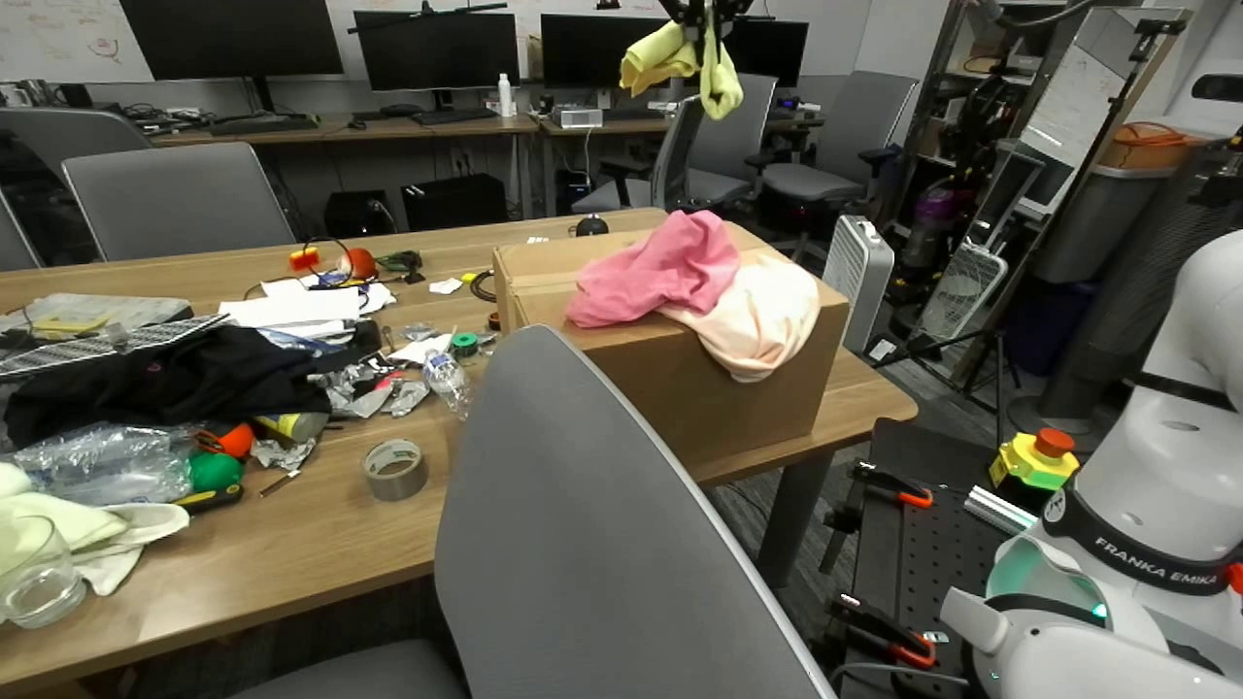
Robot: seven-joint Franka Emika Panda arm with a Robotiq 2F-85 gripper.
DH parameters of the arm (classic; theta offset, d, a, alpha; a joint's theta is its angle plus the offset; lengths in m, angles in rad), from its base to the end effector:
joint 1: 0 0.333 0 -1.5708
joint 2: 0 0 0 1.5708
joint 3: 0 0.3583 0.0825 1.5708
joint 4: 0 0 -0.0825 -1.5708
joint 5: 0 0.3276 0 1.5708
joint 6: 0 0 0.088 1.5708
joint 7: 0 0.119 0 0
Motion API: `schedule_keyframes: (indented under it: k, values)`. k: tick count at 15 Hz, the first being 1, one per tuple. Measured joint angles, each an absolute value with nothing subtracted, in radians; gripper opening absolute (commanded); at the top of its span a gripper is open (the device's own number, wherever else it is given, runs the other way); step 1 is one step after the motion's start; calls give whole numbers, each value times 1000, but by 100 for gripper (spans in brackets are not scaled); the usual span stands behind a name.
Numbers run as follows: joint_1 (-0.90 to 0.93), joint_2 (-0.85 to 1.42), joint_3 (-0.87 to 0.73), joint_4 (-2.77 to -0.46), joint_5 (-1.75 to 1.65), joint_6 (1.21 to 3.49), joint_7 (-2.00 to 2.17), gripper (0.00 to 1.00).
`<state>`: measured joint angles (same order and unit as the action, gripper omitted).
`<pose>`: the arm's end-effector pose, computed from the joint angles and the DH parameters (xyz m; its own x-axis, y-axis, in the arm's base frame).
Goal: Pick up the clothes from the headrest of the chair and put it on the box
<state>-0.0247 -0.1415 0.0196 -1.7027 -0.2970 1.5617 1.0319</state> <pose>0.4458 -0.0365 0.6714 0.5064 -0.8241 0.2539 -0.8623 -0.4835 0.1508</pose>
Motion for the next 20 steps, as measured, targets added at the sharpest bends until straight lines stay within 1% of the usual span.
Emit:
schedule_keyframes:
  k: [1, 2, 3, 4, 5, 6, 7, 9, 10, 13, 17, 20]
  values:
    - [-37, -146, 9, -1702, -286, 1558, 1042, 5]
    - [-47, -150, 1, -1702, -281, 1557, 1049, 11]
    - [-54, -153, -5, -1702, -276, 1557, 1055, 36]
    - [-60, -155, -8, -1702, -271, 1557, 1064, 36]
    - [-64, -157, -9, -1702, -266, 1557, 1071, 41]
    - [-67, -158, -9, -1702, -263, 1557, 1078, 48]
    - [-68, -158, -10, -1702, -262, 1557, 1081, 57]
    - [-68, -158, -9, -1702, -261, 1556, 1082, 71]
    - [-68, -158, -9, -1702, -260, 1555, 1082, 80]
    - [-68, -158, -9, -1702, -256, 1549, 1078, 99]
    - [-52, -161, -1, -1720, -152, 1546, 1022, 100]
    - [-11, -180, 34, -1766, -68, 1540, 957, 100]
